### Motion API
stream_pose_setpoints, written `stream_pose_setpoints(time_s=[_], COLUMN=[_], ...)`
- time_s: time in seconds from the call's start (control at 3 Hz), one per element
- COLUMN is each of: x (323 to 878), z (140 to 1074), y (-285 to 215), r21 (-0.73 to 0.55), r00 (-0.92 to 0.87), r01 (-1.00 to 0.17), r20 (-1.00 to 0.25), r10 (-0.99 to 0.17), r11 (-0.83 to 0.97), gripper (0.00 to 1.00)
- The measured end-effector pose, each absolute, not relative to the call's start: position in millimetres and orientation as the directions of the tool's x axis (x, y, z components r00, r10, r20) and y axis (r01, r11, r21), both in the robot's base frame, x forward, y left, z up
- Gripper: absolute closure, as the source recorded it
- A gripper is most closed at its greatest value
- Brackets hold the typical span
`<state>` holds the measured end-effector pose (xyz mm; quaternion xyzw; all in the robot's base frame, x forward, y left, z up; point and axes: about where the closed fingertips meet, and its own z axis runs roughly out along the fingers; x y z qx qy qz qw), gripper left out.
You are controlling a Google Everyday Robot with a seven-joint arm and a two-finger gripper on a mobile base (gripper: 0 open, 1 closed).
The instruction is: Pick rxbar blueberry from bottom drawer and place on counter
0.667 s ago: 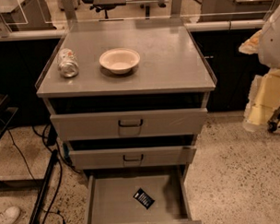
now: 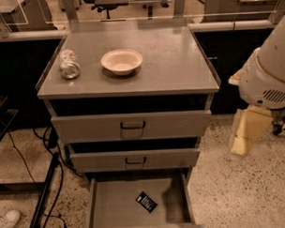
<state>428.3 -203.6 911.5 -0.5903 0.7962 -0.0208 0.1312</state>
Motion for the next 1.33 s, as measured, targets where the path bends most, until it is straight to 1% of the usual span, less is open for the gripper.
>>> stream_pose_setpoints(time_s=[0.33,0.67,1.33], x=[428,411,395], z=[911,885,791], y=[-204,-190,-159], r21=[-0.187,-0.144,-0.023], r00=[-0.269,-0.272,-0.334], r01=[-0.935,-0.942,-0.937], r20=[-0.184,-0.2,-0.241], r10=[-0.945,-0.941,-0.911], r11=[0.302,0.303,0.349], gripper=[0.0,0.0,0.0])
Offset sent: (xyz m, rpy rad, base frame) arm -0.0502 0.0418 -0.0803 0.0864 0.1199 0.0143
